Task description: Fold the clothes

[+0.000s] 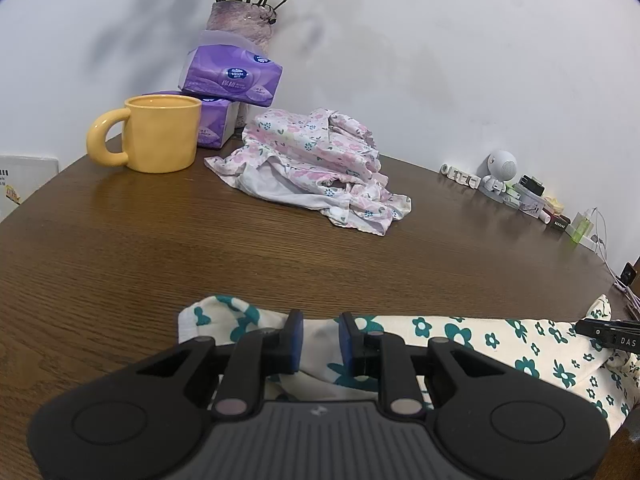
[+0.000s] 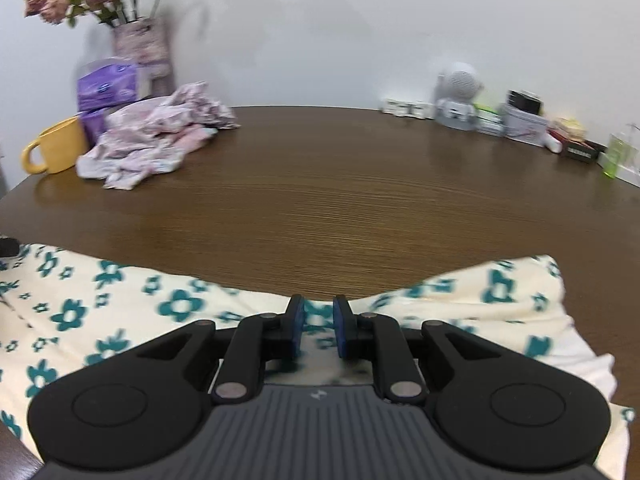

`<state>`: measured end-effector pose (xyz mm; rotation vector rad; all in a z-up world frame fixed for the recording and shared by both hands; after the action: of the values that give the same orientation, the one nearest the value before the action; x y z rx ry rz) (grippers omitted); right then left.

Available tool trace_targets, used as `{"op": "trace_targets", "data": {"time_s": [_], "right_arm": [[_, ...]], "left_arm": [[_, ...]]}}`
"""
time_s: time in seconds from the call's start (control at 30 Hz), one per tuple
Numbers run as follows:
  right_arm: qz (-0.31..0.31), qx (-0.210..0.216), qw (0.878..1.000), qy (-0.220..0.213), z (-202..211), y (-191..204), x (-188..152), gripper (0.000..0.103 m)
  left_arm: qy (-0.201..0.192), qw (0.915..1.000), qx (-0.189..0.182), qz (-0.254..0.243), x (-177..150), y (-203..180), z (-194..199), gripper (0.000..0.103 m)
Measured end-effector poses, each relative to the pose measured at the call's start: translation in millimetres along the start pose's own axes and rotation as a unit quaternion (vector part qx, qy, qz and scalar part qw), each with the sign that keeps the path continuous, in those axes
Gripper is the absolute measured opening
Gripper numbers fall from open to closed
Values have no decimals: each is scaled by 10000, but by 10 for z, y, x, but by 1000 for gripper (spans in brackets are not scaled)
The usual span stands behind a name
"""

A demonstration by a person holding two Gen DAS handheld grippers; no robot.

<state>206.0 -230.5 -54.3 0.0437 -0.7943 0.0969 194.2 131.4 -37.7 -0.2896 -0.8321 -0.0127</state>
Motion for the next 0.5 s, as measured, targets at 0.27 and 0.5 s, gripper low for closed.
{"op": "trace_targets", "data": {"time_s": [0.27,0.5], "right_arm": [[-65,-111,9999,-106,8,-152,-64,15],[-115,-26,9998,-160,31,-178,-76,15]], "left_arm": [[-23,10000,-76,-22,10,-22,20,25],[-192,9983,-485,-259,110,-491,180,35]]}}
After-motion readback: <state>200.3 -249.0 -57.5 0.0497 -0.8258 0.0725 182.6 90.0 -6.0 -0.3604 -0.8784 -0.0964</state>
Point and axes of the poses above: each gripper's, at about its wrist camera, not at the fingertips, and z roughly against the way its jaws point, y to its left, x to its top, the point moved 8 cm from there along -z, roughly the way its jaws point, and after that the axes turned 6 degrees about y, right-handed, at the moved point
